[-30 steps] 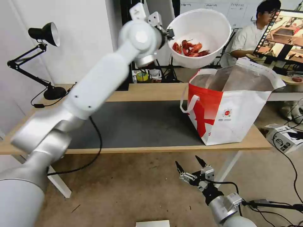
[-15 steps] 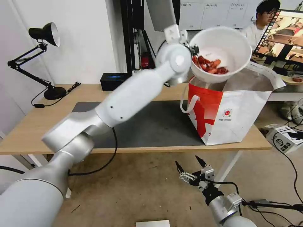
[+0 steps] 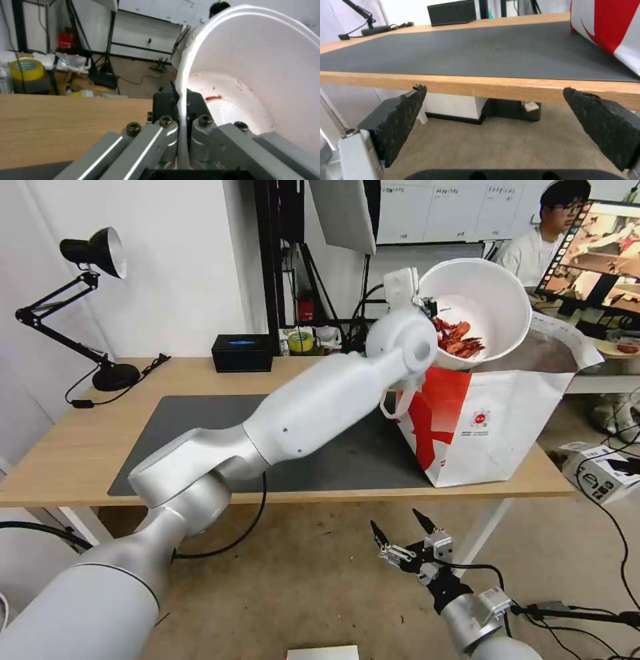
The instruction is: Pick up the trash from the table and place it into the takeout bag.
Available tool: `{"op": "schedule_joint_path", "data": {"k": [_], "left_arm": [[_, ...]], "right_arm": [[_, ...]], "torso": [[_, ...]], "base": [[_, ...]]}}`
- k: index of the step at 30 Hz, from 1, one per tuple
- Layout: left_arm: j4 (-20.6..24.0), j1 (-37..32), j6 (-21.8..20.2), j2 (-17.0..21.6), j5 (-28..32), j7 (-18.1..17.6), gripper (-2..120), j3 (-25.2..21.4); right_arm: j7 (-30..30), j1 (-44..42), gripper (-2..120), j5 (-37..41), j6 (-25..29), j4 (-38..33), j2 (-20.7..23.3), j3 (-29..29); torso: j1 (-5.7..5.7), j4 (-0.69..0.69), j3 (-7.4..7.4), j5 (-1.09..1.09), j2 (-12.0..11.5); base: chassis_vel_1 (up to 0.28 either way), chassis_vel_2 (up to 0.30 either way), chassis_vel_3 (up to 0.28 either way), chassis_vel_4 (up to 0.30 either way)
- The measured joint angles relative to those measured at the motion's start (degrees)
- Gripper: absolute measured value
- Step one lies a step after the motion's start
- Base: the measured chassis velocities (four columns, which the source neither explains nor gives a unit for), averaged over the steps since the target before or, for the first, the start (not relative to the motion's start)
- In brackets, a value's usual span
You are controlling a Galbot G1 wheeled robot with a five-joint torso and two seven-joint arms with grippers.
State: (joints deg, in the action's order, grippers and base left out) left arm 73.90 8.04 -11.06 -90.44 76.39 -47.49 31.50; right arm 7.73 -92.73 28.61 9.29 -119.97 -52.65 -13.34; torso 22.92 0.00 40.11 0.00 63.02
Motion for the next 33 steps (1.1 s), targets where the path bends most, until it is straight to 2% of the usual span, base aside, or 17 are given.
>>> {"op": "schedule_joint_path", "data": {"k": [8, 12, 13, 16, 17, 20, 22, 24, 26, 28, 29, 32, 33], "left_arm": [[0.9, 0.2, -0.4, 1.1, -0.5, 1.6, 0, 1.6], [3.3, 1.0, -5.3, 3.2, 1.9, 3.5, 0, 2.8], [3.3, 1.0, -5.3, 3.2, 1.9, 3.5, 0, 2.8], [5.0, 1.2, -9.7, 4.7, 5.1, 4.0, 0, 3.3], [5.0, 1.2, -9.7, 4.7, 5.1, 4.0, 0, 3.3], [6.8, 1.3, -15.8, 6.1, 8.5, 4.6, 0, 3.2], [7.1, 1.4, -17.2, 6.4, 9.3, 4.4, 0, 3.1], [7.3, 1.4, -18.3, 6.4, 10.4, 4.0, 7, 3.0], [7.3, 1.4, -18.4, 6.4, 10.5, 4.0, 9, 2.9], [7.3, 1.3, -18.5, 6.2, 11.1, 3.6, 23, 2.8], [7.3, 1.3, -18.5, 6.2, 11.1, 3.6, 23, 2.8], [7.3, 1.2, -18.5, 6.2, 11.2, 3.3, 35, 2.8], [7.3, 1.2, -18.5, 6.2, 11.2, 3.3, 35, 2.8]], "right_arm": [[0.0, 0.0, 100, 0.0, 0.0, 0.0, 0.0, 0.0], [0.0, 0.0, 100, 0.0, 0.0, 0.0, 0.0, 0.0], [0.0, 0.0, 100, 0.0, 0.0, 0.0, 0.0, 0.0], [0.0, 0.0, 100, 0.0, 0.0, 0.0, 0.0, 0.0], [0.0, 0.0, 100, 0.0, 0.0, 0.0, 0.0, 0.0], [0.0, 0.0, 100, 0.0, 0.0, 0.0, 0.0, 0.0], [0.0, 0.0, 100, 0.0, 0.0, 0.0, 0.0, 0.0], [0.0, 0.0, 100, 0.0, 0.0, 0.0, 0.0, 0.0], [0.0, 0.0, 100, 0.0, 0.0, 0.0, 0.0, 0.0], [0.0, 0.0, 100, 0.0, 0.0, 0.0, 0.0, 0.0], [0.0, 0.0, 100, 0.0, 0.0, 0.0, 0.0, 0.0], [0.0, 0.0, 100, 0.0, 0.0, 0.0, 0.0, 0.0], [0.0, 0.0, 100, 0.0, 0.0, 0.0, 0.0, 0.0]], "torso": [[0.00, 0.00, 0.00, 0.00, 0.0], [0.00, 0.00, -0.01, -0.01, 0.0], [0.00, 0.00, -0.01, -0.01, 0.0], [0.00, 0.00, 0.00, -0.01, 0.0], [0.00, 0.00, 0.00, -0.01, 0.0], [0.00, 0.00, 0.00, -0.01, 0.0], [0.00, 0.01, 0.00, -0.01, 0.0], [0.00, 0.01, 0.00, -0.01, 0.0], [0.00, 0.01, 0.00, -0.01, 0.0], [0.00, -0.01, 0.00, -0.01, 0.0], [0.00, -0.01, 0.00, -0.01, 0.0], [0.00, 0.00, 0.00, -0.01, 0.0], [0.00, 0.00, 0.00, -0.01, 0.0]], "base": [[0.000, 0.000, 0.000, 0.000], [0.000, 0.000, 0.000, 0.000], [0.000, 0.000, 0.000, 0.000], [0.000, 0.000, 0.000, 0.000], [0.000, 0.000, 0.000, 0.000], [0.000, 0.000, 0.000, 0.000], [0.000, 0.000, 0.000, 0.000], [0.000, 0.000, 0.000, 0.000], [0.000, 0.000, 0.000, 0.000], [0.000, 0.000, 0.000, 0.000], [0.000, 0.000, 0.000, 0.000], [0.000, 0.000, 0.000, 0.000], [0.000, 0.000, 0.000, 0.000]]}}
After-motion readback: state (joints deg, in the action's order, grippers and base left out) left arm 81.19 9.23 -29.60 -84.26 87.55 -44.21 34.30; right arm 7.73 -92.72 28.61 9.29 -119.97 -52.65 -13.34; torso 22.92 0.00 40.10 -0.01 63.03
